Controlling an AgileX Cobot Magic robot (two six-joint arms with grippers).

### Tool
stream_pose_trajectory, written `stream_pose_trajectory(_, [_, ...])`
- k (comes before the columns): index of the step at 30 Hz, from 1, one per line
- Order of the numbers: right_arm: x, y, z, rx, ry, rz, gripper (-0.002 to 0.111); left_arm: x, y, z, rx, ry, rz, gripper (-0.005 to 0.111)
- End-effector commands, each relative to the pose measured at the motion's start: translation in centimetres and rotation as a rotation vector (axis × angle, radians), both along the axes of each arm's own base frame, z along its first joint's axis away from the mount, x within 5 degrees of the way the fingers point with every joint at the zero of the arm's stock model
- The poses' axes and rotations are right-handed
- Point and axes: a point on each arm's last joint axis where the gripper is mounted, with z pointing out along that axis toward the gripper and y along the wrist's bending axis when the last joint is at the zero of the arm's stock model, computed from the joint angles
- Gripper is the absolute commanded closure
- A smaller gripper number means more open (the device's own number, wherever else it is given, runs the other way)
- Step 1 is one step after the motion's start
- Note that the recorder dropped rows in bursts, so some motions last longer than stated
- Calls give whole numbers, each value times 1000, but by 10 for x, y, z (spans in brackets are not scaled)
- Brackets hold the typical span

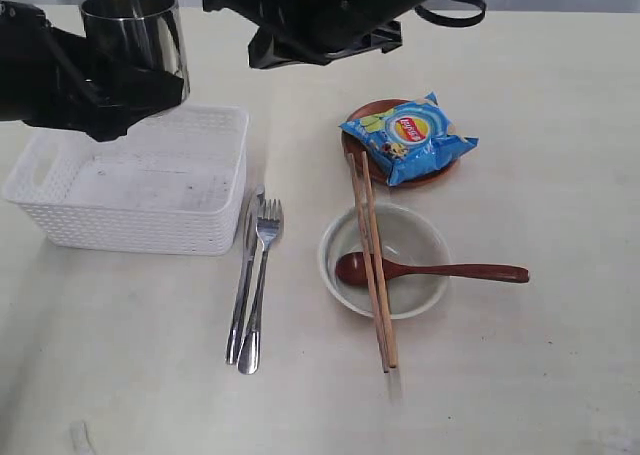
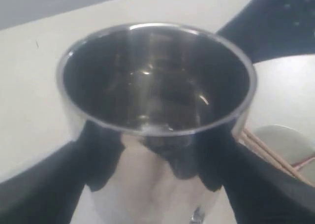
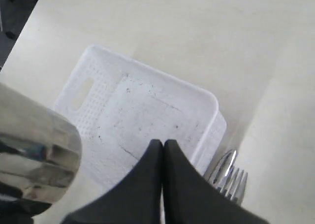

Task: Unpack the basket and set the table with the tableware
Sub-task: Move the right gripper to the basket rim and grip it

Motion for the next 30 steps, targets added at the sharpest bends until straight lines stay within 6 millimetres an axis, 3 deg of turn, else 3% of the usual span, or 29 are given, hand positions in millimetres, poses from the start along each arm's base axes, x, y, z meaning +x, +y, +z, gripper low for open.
stream_pose_trajectory(1, [8,4,-23,-37,68,-2,108,-1,-2,3,-53,-73,1,107])
stream_pose_trajectory(7, [24,16,-63,-77,139,-30,108,0,-2,4,-54,-81,4,107])
stream_pose_trajectory(13, [42,32,-80,-96,164,-7,108,0,-1,5,-66,-84,15,107])
stream_pose_trajectory(17, [47,35,-101,-153,207,18,108,0,-1,5,-68,-83,16,107])
stream_pose_trajectory(20, [55,29,-99,-191,208,35,108,0,-1,5,-73,-82,19,107])
stream_pose_trajectory(25, [63,24,-75,-180,183,29,108,1,-2,6,-89,-80,26,107])
stream_pose_trajectory(30, [62,19,-66,-241,229,37,79,0,-2,6,-92,-80,21,107])
